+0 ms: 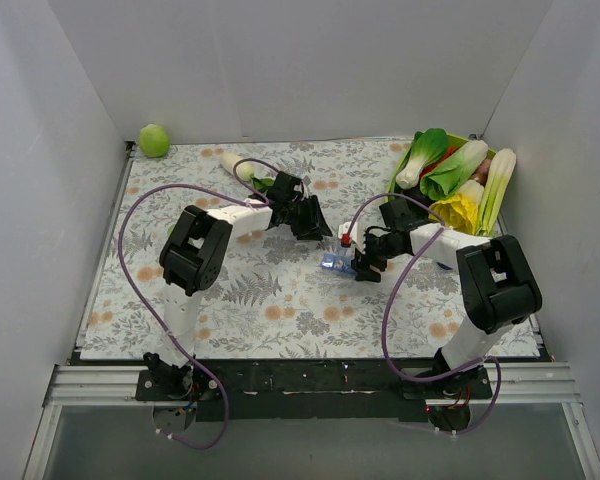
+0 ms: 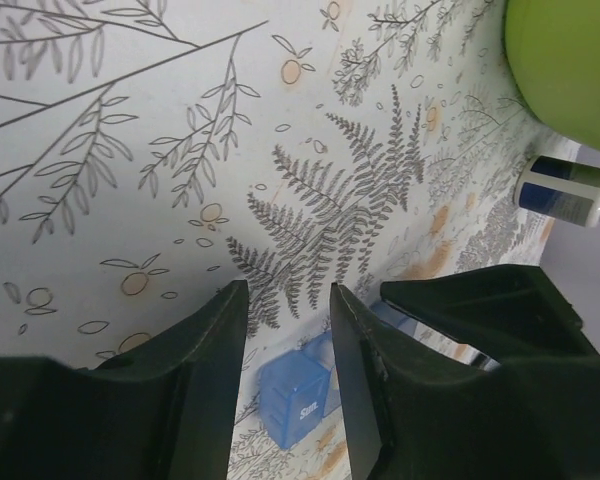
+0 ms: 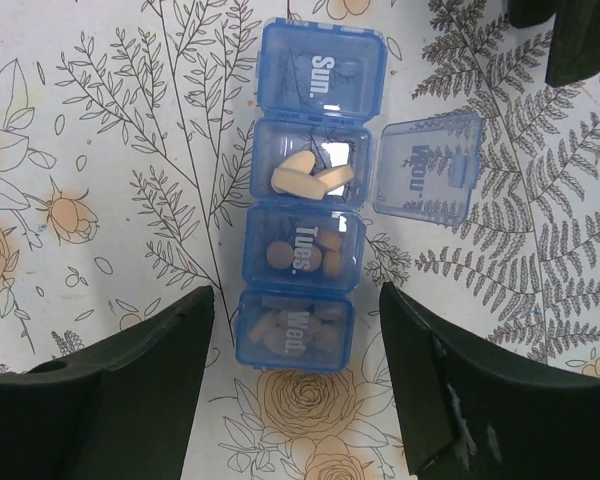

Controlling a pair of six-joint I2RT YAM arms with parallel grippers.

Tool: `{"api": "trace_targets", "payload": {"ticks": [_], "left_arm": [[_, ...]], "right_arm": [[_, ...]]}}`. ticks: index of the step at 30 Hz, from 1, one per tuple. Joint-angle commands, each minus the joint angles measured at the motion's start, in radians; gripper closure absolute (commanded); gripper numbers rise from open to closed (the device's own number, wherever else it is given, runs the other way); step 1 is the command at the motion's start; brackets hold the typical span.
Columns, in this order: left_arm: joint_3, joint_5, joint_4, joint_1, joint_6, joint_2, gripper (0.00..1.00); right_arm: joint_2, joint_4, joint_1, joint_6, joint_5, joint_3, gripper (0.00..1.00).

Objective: Sort the pills into containers

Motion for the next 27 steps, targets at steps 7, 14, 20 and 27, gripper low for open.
{"api": "trace_targets", "payload": {"ticks": [7,14,20,27], "left_arm": [[0.005,0.210,0.131,0.003,-0.036,0.012,0.68],[-0.024,0.287,0.211,-0.007,-0.062,0.017,0.69],[-0.036,0.321,0.211,-0.015,-0.052,0.009,0.75],[-0.061,0.393,0.243,-0.015,-0.036,-0.001,0.92]], "right_arm": [[0.032,0.020,0.013,-0.004,-0.002,0.001,0.41],[0.039,0.004,0.014,-0.027,-0.006,0.003,0.56],[0.050,-0.010,0.016,-0.029,-0.005,0.011,0.62],[0.061,-0.016,0.016,-0.018,-0.005,0.024,0.66]]}}
